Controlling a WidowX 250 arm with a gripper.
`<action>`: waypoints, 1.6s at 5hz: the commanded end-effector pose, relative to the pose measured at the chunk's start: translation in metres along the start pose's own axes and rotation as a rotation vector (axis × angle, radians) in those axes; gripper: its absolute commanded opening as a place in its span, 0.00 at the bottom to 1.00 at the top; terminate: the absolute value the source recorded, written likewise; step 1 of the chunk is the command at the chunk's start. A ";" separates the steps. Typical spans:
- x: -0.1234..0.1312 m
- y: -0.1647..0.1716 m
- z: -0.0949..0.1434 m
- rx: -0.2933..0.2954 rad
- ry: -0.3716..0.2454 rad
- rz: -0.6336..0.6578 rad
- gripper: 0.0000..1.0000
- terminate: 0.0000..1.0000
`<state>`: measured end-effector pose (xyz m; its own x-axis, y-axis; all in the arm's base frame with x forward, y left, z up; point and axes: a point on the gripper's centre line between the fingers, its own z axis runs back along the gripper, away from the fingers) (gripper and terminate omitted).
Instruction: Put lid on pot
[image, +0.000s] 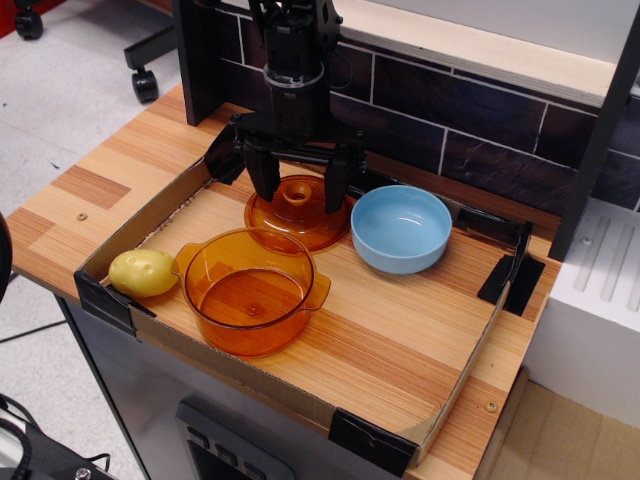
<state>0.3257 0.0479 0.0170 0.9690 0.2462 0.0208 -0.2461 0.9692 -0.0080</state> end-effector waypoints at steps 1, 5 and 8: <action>0.006 0.002 0.012 0.001 -0.041 0.032 0.00 0.00; -0.007 0.003 0.100 -0.007 -0.096 0.092 0.00 0.00; -0.069 -0.002 0.078 0.000 0.034 -0.037 0.00 0.00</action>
<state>0.2519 0.0266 0.0788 0.9761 0.2077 -0.0636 -0.2084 0.9780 -0.0048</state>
